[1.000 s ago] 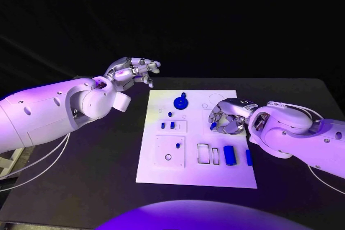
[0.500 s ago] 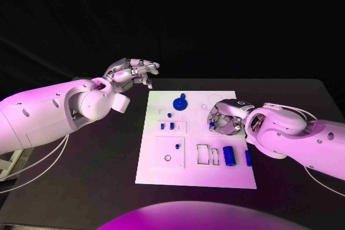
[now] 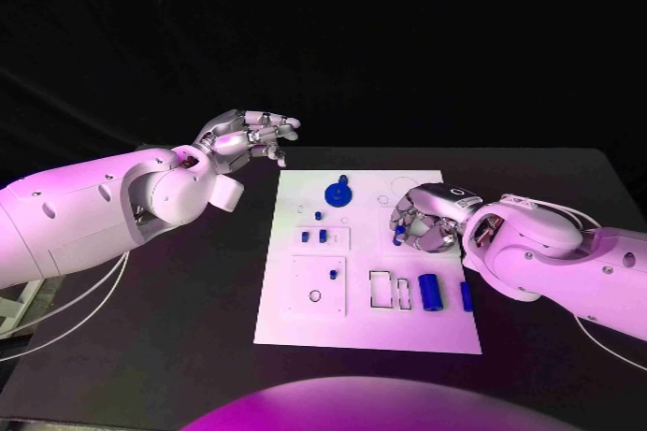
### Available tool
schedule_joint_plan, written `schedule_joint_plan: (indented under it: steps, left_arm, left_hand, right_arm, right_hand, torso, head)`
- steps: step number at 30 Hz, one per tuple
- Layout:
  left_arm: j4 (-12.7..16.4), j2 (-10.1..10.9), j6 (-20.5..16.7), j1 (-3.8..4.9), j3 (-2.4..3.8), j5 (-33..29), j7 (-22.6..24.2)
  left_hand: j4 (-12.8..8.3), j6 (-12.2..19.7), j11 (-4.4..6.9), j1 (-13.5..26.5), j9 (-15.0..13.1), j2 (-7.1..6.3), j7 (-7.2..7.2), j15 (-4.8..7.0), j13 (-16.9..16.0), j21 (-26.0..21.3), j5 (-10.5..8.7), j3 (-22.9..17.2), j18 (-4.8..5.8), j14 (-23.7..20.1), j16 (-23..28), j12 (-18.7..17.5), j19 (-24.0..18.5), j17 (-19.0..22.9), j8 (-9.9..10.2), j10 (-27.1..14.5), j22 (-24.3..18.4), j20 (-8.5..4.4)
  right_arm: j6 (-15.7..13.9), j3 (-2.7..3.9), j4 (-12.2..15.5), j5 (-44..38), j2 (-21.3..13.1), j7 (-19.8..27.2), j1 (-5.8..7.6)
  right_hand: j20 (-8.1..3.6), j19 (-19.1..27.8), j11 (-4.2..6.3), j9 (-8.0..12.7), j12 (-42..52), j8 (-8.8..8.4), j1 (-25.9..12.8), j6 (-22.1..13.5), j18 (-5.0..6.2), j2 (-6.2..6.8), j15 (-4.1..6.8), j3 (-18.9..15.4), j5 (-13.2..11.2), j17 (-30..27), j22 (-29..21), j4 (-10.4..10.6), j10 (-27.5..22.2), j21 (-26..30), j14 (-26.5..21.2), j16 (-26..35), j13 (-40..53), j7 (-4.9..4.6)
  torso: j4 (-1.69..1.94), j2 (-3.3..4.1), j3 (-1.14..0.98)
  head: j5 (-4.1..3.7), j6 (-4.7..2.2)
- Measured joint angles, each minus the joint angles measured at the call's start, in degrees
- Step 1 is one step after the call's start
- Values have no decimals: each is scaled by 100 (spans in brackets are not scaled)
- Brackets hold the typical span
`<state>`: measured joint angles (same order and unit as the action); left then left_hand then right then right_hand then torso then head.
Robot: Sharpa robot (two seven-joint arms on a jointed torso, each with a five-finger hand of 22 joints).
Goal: Assemble the parts on the task board
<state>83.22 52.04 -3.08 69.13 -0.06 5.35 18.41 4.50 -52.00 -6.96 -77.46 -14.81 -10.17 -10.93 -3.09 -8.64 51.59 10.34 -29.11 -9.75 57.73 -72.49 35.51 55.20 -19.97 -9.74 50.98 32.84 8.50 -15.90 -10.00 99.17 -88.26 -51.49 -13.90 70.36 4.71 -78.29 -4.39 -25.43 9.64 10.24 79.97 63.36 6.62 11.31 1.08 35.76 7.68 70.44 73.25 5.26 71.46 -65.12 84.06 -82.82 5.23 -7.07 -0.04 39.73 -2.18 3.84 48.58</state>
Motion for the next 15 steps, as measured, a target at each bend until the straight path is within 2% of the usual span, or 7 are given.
schedule_joint_plan:
  steps: [4,7,9,14,15]
  left_arm:
    - [-2,-6,23,-1,0,6,-10]
    - [-8,-12,46,-1,0,10,-15]
    - [-12,-18,62,-1,0,14,-19]
    - [-20,-32,99,1,0,27,-26]
    - [-21,-34,106,1,0,30,-27]
  left_hand:
    - [-8,11,-20,0,-6,0,-11,0,8,0,0,-8,0,0,0,0,0,0,0,-20,0,0]
    - [11,21,-20,50,-10,-49,-21,-21,19,0,0,10,0,-21,0,0,0,0,0,-20,0,0]
    - [-9,21,-20,-41,-27,-73,-21,2,33,0,67,-90,0,-44,0,0,0,3,25,-20,0,0]
    - [-43,21,-20,-76,-37,-48,-21,10,51,0,76,-209,0,-52,0,0,0,7,25,-20,22,0]
    - [-38,21,-20,-69,-37,-54,-21,10,55,0,76,-213,0,-52,0,0,0,6,25,-20,25,0]
  right_arm:
    - [-103,23,111,11,-46,12,113]
    - [-186,44,211,18,-85,27,211]
    - [-242,57,296,25,-117,39,273]
    - [-353,72,511,44,-106,68,347]
    - [-369,72,546,49,-85,73,352]
  right_hand:
    - [0,0,-3,-1,1,22,1,32,0,0,7,76,-1,-20,0,-77,3,0,7,0,14,14]
    - [0,0,-3,-1,1,32,14,37,0,1,7,76,-1,-24,0,-78,3,0,8,0,14,19]
    - [0,0,-3,-1,1,32,14,53,0,1,7,70,-1,-24,0,-84,3,0,8,0,14,34]
    - [0,0,-5,0,1,33,22,60,0,8,7,69,-2,-24,-1,-85,5,0,7,0,15,42]
    - [0,0,-5,-1,1,33,22,62,0,8,18,85,-164,-24,-1,-100,5,0,-4,0,15,45]
  torso:
    - [1,-1,0]
    - [0,-2,0]
    - [-3,-3,0]
    - [-5,-3,0]
    - [-5,-3,-1]
  head:
    - [-4,-2]
    - [-7,-4]
    - [-8,-5]
    - [-4,3]
    - [-1,3]
